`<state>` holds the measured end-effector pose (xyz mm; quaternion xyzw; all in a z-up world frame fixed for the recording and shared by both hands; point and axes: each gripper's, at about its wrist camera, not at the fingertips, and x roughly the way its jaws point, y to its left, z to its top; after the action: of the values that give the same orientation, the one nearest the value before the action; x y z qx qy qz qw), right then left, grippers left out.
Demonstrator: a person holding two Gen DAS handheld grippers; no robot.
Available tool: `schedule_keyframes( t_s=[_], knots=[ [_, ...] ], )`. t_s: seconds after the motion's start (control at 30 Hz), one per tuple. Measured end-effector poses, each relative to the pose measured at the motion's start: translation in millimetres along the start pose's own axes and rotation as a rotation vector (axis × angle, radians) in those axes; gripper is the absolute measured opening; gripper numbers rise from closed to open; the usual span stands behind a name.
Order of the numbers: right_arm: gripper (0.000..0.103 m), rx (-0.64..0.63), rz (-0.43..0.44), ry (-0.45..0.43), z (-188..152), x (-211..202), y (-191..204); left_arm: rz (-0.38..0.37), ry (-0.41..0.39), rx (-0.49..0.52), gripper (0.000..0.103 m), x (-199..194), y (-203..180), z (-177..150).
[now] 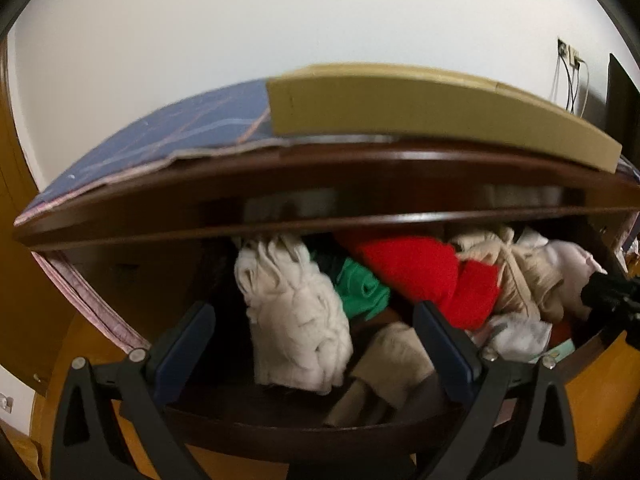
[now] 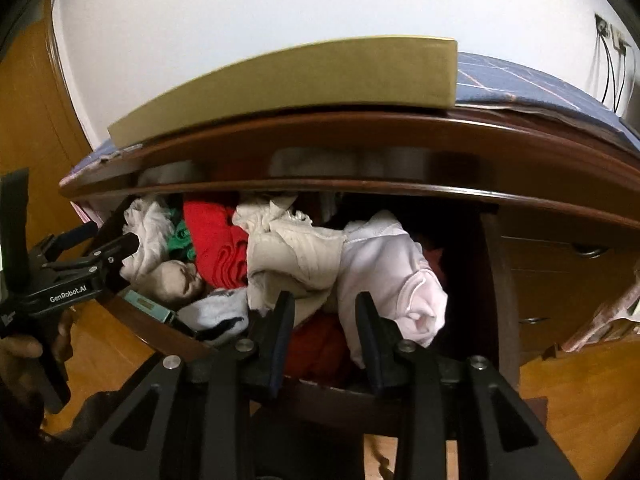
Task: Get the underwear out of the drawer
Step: 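Reach into the open drawer with both tools toward the clothes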
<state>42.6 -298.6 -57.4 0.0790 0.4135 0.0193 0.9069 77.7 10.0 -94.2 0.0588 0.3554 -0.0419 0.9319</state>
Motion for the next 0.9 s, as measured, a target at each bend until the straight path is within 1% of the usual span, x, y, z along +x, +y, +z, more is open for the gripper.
schedule_keyframes(
  t_s=[0.1,0.2,0.3,0.43,0.57,0.7,0.83,0.9],
  knots=[
    [0.035,0.014,-0.008,0.048,7,5,0,0.006,0.033,0.024,0.101,5,0,-3],
    [0.035,0.019,-0.024,0.074,2,11,5,-0.021,0.056,0.001,0.101,5,5,-5],
    [0.035,0.025,-0.026,0.093,0,15,7,-0.026,0.077,-0.020,0.101,2,9,-9],
    [0.035,0.030,-0.013,0.120,-1,20,9,-0.044,0.080,-0.018,0.101,-5,10,-18],
    [0.035,0.038,0.007,0.144,-4,19,9,-0.059,0.111,-0.002,0.101,-11,11,-26],
    [0.036,0.039,0.030,0.168,-10,15,8,-0.099,0.150,0.009,0.101,-16,11,-36],
    [0.036,0.043,0.036,0.181,-13,11,8,-0.097,0.156,0.022,0.101,-23,9,-39],
    [0.036,0.039,0.031,0.184,-11,12,9,-0.077,0.145,0.019,0.101,-27,10,-43]
  ],
)
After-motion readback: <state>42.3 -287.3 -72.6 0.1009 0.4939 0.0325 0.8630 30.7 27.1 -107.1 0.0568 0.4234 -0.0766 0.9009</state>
